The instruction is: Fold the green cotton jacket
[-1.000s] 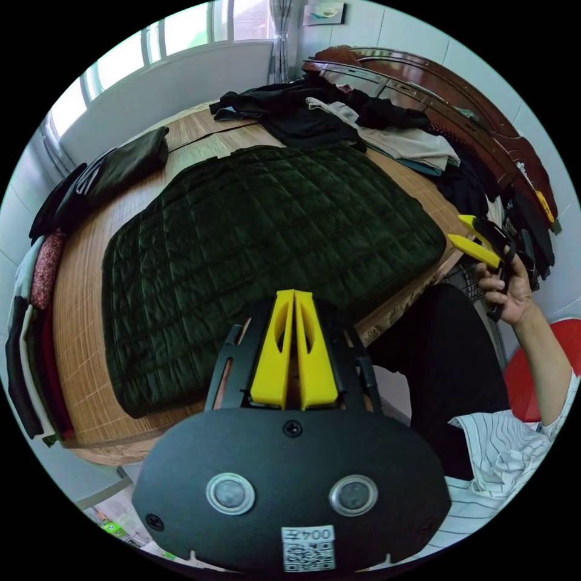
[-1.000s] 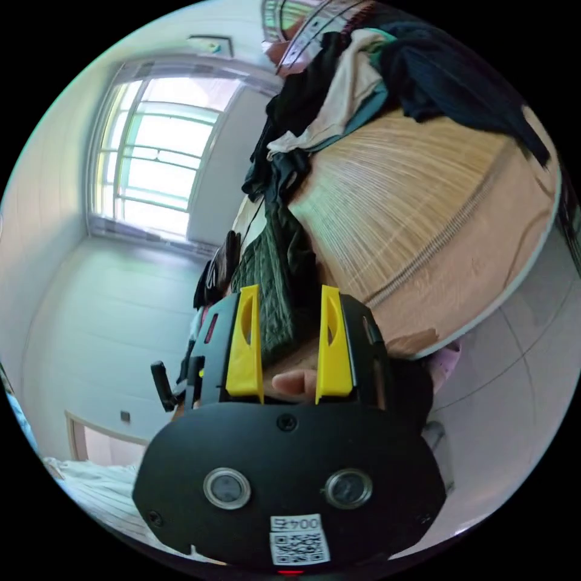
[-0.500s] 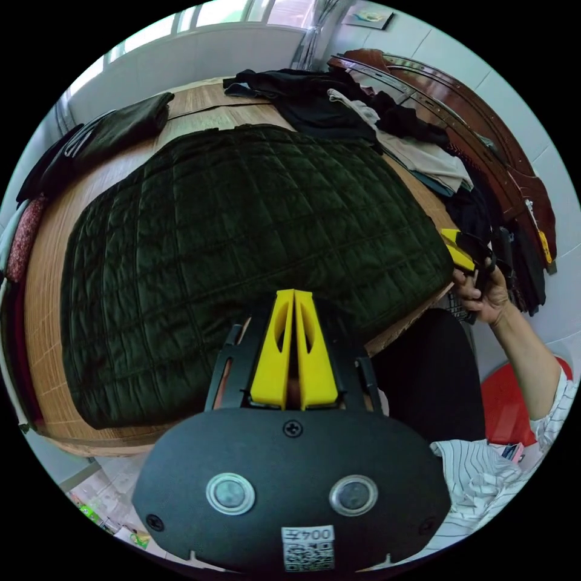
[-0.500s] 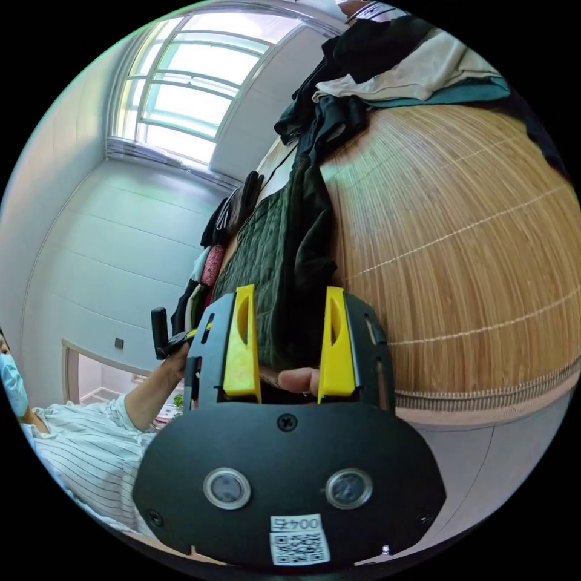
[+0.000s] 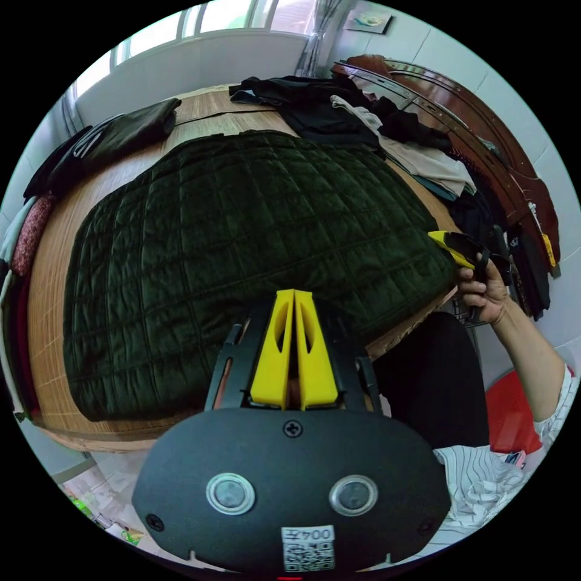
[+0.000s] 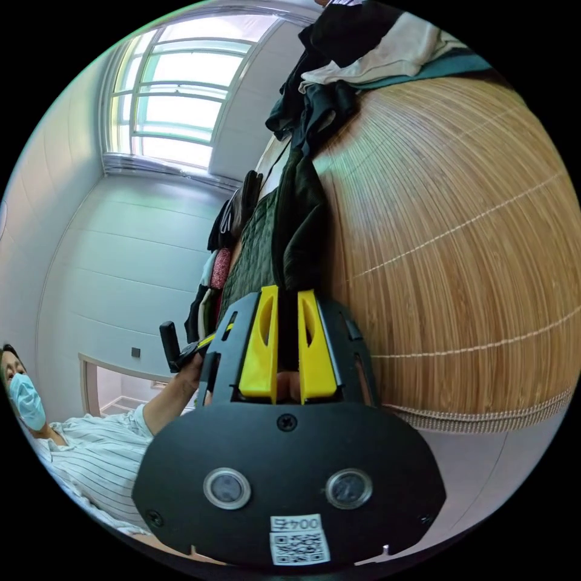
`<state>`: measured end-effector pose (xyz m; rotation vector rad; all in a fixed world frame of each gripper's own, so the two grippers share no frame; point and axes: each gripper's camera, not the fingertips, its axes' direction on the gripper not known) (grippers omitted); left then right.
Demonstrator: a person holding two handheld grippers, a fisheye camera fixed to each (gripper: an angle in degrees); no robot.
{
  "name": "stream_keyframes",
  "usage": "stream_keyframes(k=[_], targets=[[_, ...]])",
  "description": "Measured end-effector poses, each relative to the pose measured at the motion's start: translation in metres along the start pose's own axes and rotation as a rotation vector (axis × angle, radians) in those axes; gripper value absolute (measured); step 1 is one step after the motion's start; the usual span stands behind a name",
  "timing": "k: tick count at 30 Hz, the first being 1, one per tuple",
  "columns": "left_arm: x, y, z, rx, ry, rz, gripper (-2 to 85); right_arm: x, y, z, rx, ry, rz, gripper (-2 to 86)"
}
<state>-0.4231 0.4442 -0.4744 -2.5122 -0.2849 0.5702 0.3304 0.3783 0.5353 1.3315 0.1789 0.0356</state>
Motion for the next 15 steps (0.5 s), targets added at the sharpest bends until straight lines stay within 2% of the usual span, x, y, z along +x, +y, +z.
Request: stream_keyframes(k=[3, 7, 9, 11, 15], targets=[[-0.012, -0.015, -0.032, -0.014, 0.033, -0.078, 0.0, -0.025, -0.007, 0.017, -0.012, 0.015, -0.016, 5.0], [-0.023, -0.037, -0.094, 0.154, 0.035, -0.178, 0.0, -0.085, -0.026, 0.049, -0.072, 0.139, -0.045, 4.9], [-0.021, -0.054, -0.098, 0.132, 0.049, -0.143, 0.0, -0.118, -0.035, 0.067, -0.099, 0.185, -0.080, 4.9], [-0.024, -0.072, -0.079, -0.010, 0.065, -0.136, 0.0, -0.164, -0.044, 0.093, -0.132, 0.224, -0.144, 4.7], [-0.052, -0.067, -0.098, 0.053, 0.161, -0.257, 0.0, -0.237, -0.051, 0.146, -0.189, 0.269, -0.256, 4.7]])
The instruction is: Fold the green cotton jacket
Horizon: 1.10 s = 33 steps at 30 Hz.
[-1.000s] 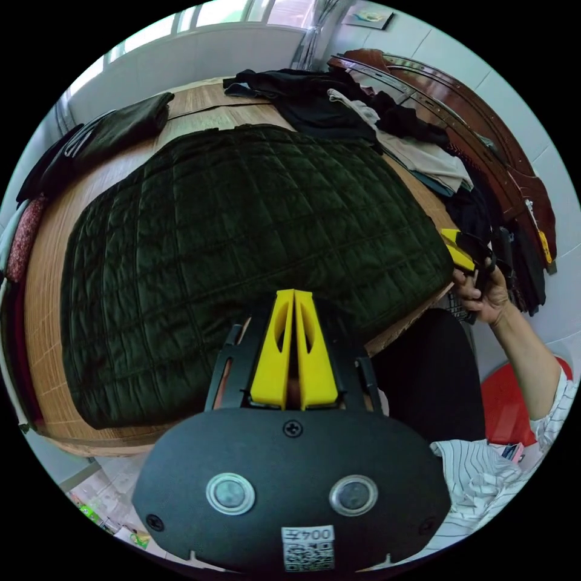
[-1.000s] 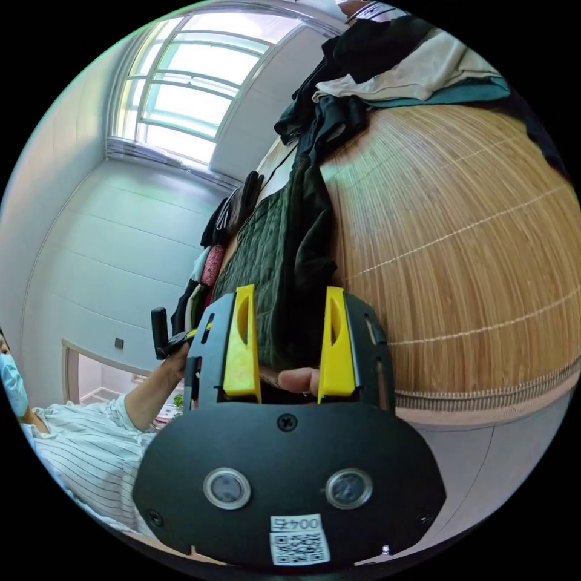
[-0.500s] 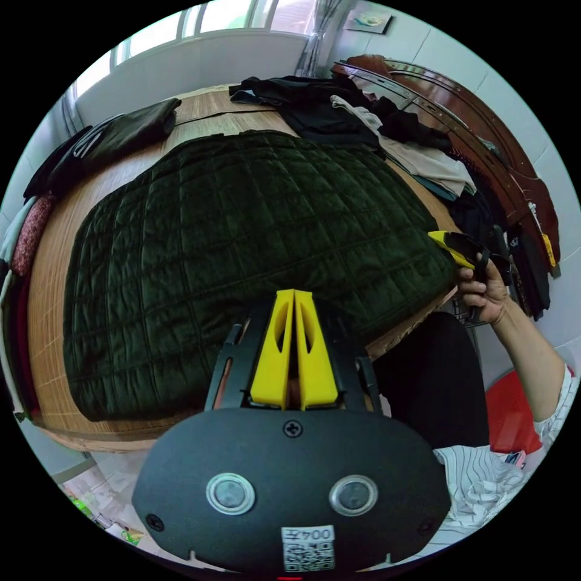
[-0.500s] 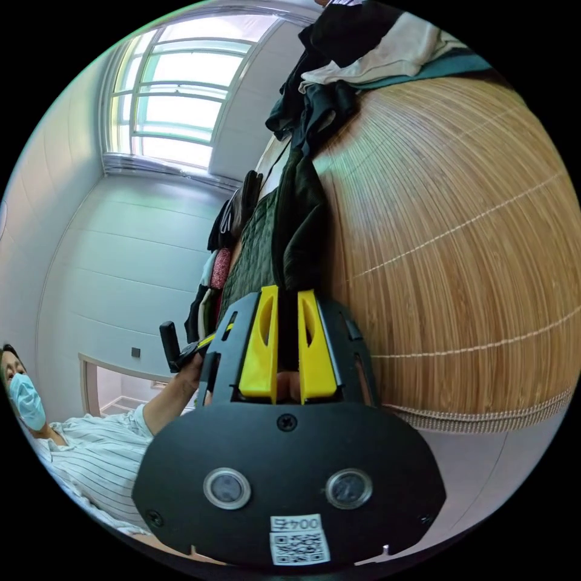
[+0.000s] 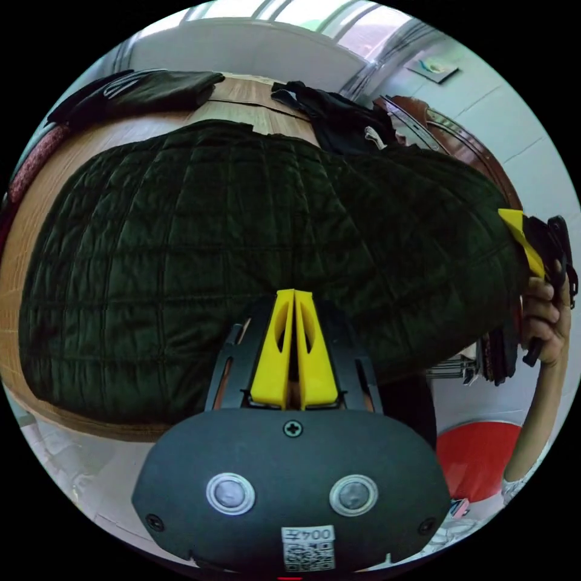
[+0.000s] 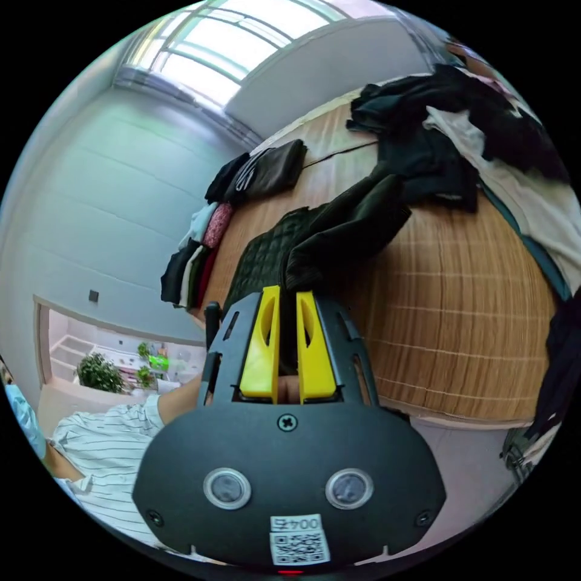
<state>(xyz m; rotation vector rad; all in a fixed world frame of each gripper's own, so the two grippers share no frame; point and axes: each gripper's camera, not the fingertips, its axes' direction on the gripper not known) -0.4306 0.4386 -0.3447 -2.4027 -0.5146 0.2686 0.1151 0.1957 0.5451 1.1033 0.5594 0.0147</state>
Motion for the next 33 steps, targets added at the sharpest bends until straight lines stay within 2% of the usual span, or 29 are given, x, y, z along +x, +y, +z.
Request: stream_keyframes(k=[4, 11, 14, 18, 20, 22, 28, 33], targets=[[-0.020, -0.008, -0.045, 0.052, 0.086, -0.052, 0.0, -0.099, -0.024, 0.053, -0.046, 0.071, -0.126, 4.7], [-0.103, -0.025, -0.143, 0.113, 0.428, -0.249, 0.0, -0.260, -0.032, 0.177, -0.065, 0.181, -0.303, 4.7], [-0.154, -0.020, -0.181, 0.165, 0.558, -0.324, 0.1, -0.307, -0.027, 0.247, -0.091, 0.199, -0.317, 4.9], [-0.219, -0.001, -0.186, 0.124, 0.700, -0.461, 0.0, -0.338, -0.020, 0.351, -0.174, 0.250, -0.322, 5.3], [-0.244, 0.015, -0.189, 0.178, 0.899, -0.569, -0.2, -0.344, -0.014, 0.422, -0.278, 0.308, -0.333, 5.5], [-0.248, 0.017, -0.198, 0.182, 0.908, -0.591, -0.2, -0.344, -0.009, 0.457, -0.351, 0.346, -0.311, 5.5], [-0.238, 0.011, -0.242, 0.146, 0.821, -0.523, -0.2, -0.379, -0.005, 0.464, -0.277, 0.395, -0.358, 5.5], [-0.242, 0.049, -0.267, 0.068, 0.788, -0.553, -0.1, -0.376, 0.018, 0.499, -0.314, 0.439, -0.362, 5.9]])
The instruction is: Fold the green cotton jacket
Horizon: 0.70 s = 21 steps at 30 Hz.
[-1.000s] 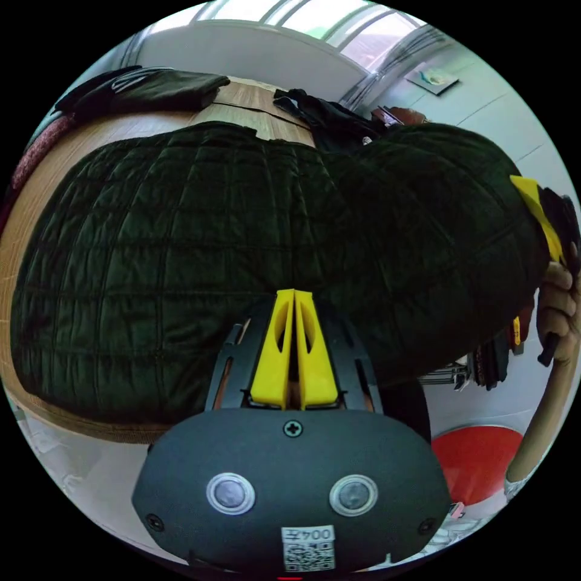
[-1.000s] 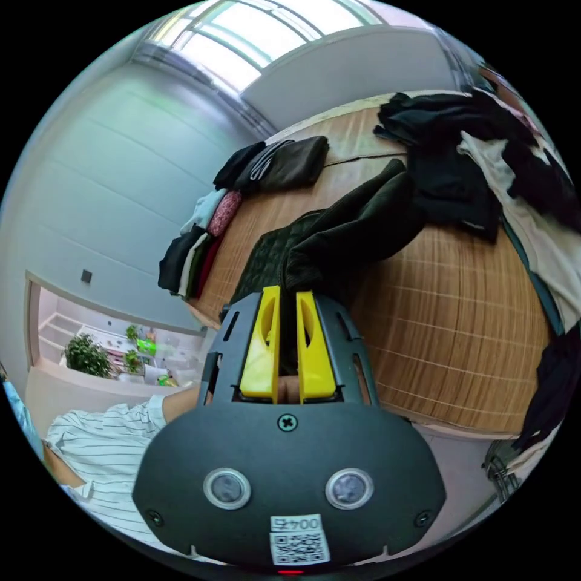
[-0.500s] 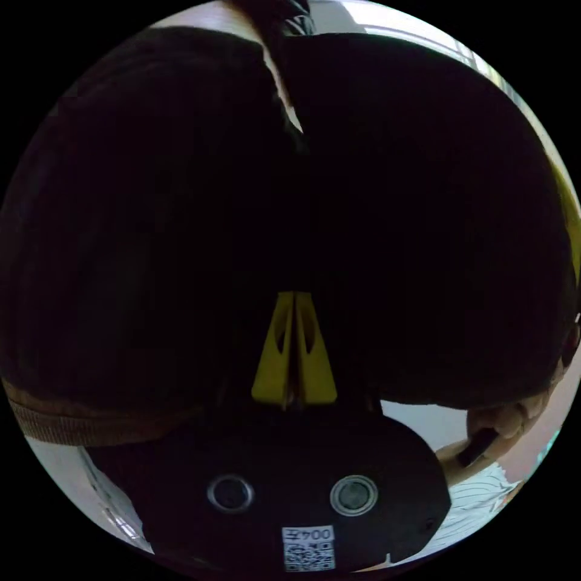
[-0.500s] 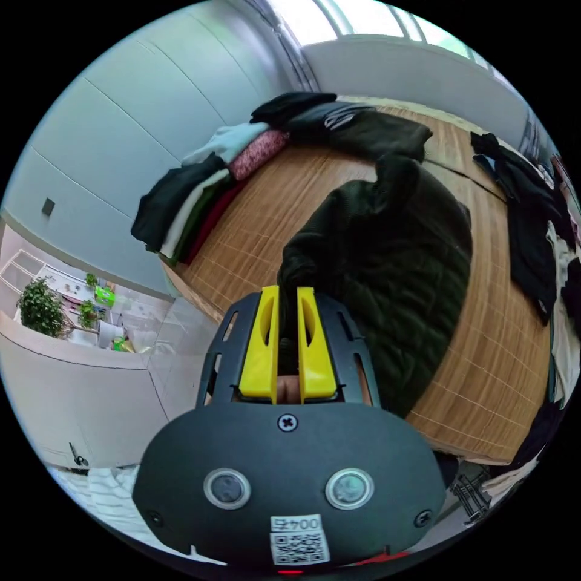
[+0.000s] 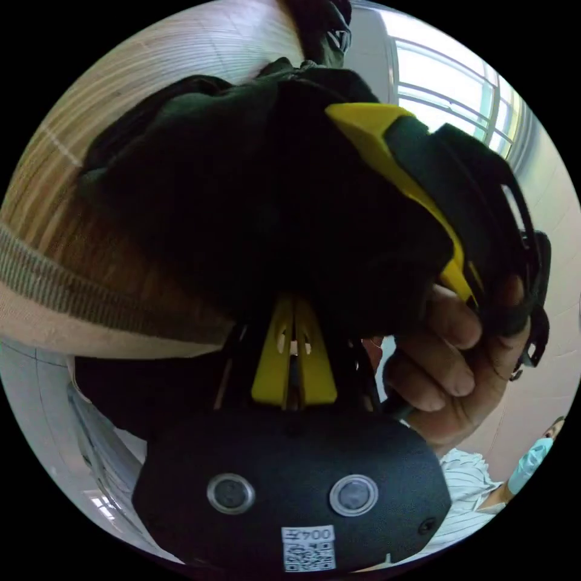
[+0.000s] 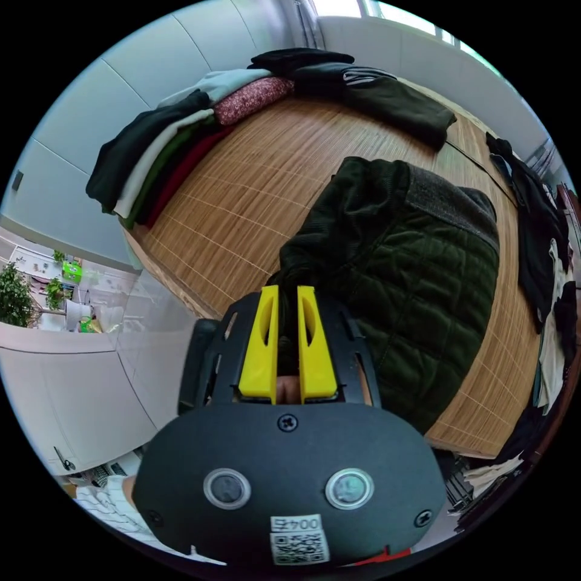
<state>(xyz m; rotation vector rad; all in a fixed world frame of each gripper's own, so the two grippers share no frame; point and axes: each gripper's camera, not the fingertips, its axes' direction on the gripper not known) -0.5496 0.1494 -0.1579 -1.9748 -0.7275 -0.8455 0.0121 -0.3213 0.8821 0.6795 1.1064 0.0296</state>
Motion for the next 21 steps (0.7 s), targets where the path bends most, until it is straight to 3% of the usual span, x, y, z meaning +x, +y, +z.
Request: stream_keyframes(k=[7, 12, 16, 21], targets=[[-0.023, 0.094, -0.062, 0.107, -0.147, 0.010, 0.1, -0.042, 0.029, 0.016, 0.008, 0.108, -0.261, 11.7], [-0.008, 0.142, -0.088, 0.213, -0.339, 0.052, 0.2, -0.043, 0.090, -0.047, 0.290, 0.077, -0.395, 11.9], [0.065, 0.168, -0.088, 0.379, -0.423, 0.234, 0.2, 0.036, 0.156, -0.089, 0.449, 0.029, -0.213, 7.6], [0.132, 0.155, -0.007, 0.323, -0.525, 0.444, 0.5, 0.139, 0.203, -0.080, 0.379, -0.112, 0.092, 8.8]])
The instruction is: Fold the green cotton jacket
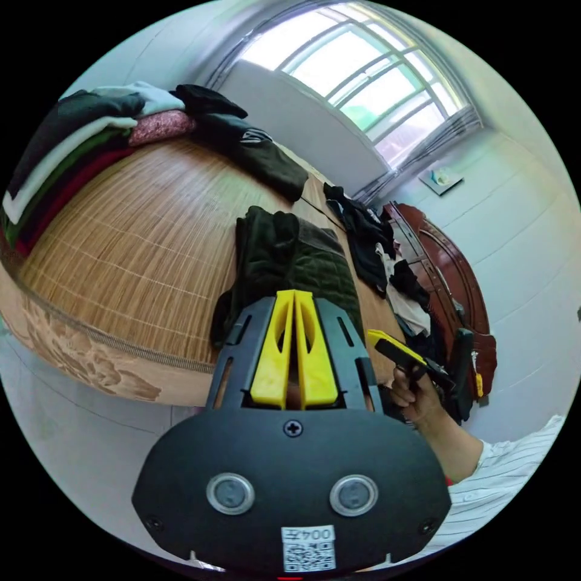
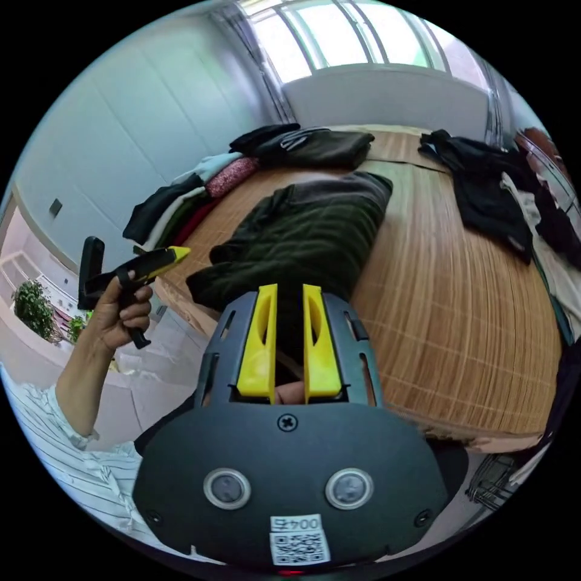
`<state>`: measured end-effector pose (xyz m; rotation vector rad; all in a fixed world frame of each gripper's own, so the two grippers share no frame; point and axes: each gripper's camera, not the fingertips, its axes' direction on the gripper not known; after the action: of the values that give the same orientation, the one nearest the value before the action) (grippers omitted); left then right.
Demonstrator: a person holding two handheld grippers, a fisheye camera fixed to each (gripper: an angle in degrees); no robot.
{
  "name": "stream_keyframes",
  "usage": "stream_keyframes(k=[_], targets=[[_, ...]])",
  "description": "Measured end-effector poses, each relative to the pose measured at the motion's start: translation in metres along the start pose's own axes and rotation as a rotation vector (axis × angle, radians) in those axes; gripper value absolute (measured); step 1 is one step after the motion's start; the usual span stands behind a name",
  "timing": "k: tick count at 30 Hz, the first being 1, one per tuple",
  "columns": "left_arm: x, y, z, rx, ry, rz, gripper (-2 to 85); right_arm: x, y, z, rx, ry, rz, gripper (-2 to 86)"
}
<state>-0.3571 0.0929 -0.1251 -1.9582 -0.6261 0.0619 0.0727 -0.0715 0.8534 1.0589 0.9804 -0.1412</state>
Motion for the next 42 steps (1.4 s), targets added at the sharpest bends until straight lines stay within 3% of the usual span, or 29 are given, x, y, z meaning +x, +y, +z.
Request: stream_keyframes(k=[6, 9, 15, 20, 27, 32, 36, 39, 42], targets=[[0.032, 0.073, 0.023, 0.053, -0.119, 0.062, 3.6, 0.024, 0.030, -0.003, -0.051, -0.002, 0.057, 13.9], [0.039, 0.121, 0.032, 0.075, -0.043, 0.090, 8.6, 0.043, 0.040, -0.004, -0.047, -0.077, 0.166, 14.9], [0.078, 0.159, 0.065, 0.071, -0.190, 0.268, 12.6, 0.075, 0.072, -0.015, 0.013, -0.295, 0.298, 16.6], [0.065, 0.193, 0.092, 0.020, -0.190, 0.230, 11.1, 0.038, 0.099, -0.016, -0.113, -0.070, -0.004, 17.4], [0.057, 0.209, 0.126, -0.011, -0.161, 0.196, 6.8, -0.006, 0.099, 0.001, -0.108, 0.085, -0.085, 14.4], [0.084, 0.202, 0.132, -0.034, -0.339, 0.354, 2.7, -0.040, 0.088, -0.004, -0.110, 0.283, -0.177, 6.7], [0.064, 0.212, 0.116, 0.011, -0.259, 0.306, 2.2, -0.044, 0.094, -0.038, -0.065, 0.289, -0.279, 6.1], [0.039, 0.262, 0.146, -0.073, -0.187, 0.296, 2.6, -0.032, 0.122, -0.023, -0.179, 0.287, -0.305, 6.0], [0.018, 0.305, 0.147, 0.051, -0.105, 0.183, 4.0, -0.021, 0.146, -0.014, -0.153, 0.264, -0.213, 6.3]])
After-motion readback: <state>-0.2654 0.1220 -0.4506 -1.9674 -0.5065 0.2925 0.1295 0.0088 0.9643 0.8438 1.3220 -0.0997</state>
